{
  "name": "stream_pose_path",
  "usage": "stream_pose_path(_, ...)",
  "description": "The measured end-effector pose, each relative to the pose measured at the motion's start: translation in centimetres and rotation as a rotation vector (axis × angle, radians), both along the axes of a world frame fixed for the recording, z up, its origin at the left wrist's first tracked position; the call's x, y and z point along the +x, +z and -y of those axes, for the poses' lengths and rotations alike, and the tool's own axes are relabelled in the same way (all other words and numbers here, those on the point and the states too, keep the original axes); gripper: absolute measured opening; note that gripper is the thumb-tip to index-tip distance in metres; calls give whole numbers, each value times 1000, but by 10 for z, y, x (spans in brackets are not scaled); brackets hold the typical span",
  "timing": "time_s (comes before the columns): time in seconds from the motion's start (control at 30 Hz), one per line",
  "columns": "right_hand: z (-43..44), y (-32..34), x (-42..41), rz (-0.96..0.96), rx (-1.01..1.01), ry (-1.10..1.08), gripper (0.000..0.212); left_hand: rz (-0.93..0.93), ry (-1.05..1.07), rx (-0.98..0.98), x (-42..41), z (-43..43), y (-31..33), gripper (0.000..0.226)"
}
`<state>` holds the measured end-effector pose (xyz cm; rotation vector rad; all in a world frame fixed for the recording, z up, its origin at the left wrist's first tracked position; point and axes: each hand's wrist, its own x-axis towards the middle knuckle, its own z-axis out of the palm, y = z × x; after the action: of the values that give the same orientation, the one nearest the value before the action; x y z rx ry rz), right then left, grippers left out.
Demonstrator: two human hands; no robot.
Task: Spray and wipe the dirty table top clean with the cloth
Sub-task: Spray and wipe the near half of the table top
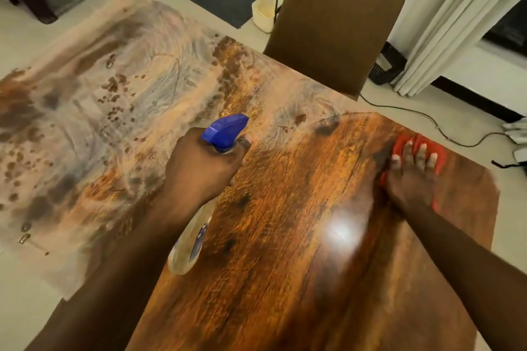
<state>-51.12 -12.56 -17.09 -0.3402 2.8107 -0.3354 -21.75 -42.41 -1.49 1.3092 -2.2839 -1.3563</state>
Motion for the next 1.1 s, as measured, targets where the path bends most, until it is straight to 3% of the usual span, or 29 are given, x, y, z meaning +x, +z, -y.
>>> stream_pose_path(0.17,128,1,-33,56,36,68,68,-69,10,33,-1,25,-2,59)
stream_pose_path(0.27,205,-2,-10,49,35,325,69,-72,26,-1,3,38,-6,39)
stream_pose_path(0.37,271,-3,47,28,38,646,74,-49,52,-8,8,45,-8,45)
stream_pose_path(0.43,301,-5,101,23,30,852,76,-51,46,-23,12,47,-8,25)
stream_pose_path(0.5,309,-3,158,72,-14,1009,72,-68,51,-27,13,48,-7,5)
stream_pose_path(0.63,267,-6,245,22,-197,1272,45,-68,71,-34,14,47,-4,21)
stream_pose_path(0.73,201,-12,273,-15,-194,1378,52,-70,63,-14,14,43,-4,24)
stream_pose_path(0.8,154,-18,275,-34,-159,1363,61,-76,60,-20,13,44,-6,28)
stream_pose_path(0.87,106,-20,259,-39,-123,1274,63,-111,49,16,12,41,-8,17)
stream_pose_path(1.03,28,-17,154,-63,13,884,63,-119,21,29,12,37,-14,10)
stream_pose_path(1.1,26,-17,100,-57,61,717,65,-106,25,43,14,37,-15,26)
